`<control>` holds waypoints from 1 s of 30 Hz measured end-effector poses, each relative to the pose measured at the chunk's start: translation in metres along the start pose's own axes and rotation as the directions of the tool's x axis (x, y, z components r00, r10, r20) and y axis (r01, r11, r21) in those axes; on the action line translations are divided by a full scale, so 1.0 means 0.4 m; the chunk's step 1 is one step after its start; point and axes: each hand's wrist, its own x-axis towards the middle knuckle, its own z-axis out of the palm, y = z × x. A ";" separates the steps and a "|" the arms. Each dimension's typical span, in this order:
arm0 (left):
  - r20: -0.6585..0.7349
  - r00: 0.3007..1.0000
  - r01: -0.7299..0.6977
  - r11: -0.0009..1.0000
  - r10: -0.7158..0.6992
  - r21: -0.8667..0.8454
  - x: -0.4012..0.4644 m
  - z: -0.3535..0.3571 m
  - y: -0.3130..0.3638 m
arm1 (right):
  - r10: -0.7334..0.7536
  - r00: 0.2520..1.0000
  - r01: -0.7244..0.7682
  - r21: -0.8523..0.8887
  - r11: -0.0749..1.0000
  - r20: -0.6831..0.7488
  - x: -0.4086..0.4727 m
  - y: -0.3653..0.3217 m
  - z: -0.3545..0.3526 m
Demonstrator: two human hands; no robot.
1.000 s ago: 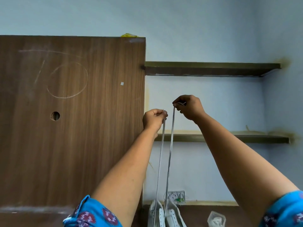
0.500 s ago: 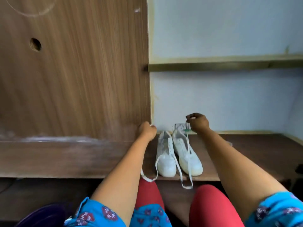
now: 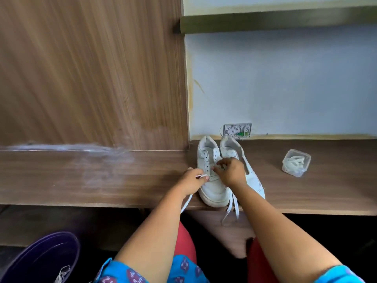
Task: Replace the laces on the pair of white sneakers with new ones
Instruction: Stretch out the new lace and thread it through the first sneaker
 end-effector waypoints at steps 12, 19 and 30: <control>-0.136 0.936 -0.095 0.138 -0.323 -0.986 -0.025 -0.120 -0.021 | 0.098 0.995 -0.098 -0.055 0.994 -0.002 0.022 -0.004 -0.019; -0.143 0.956 0.188 0.909 -0.256 -0.373 -0.054 -0.101 -0.013 | 0.094 0.992 -0.087 -0.086 0.993 0.087 0.026 -0.009 -0.037; -0.126 0.992 0.072 0.947 -0.034 0.314 -0.113 -0.220 0.201 | -0.093 0.984 0.112 0.124 0.986 -0.151 0.026 -0.211 -0.310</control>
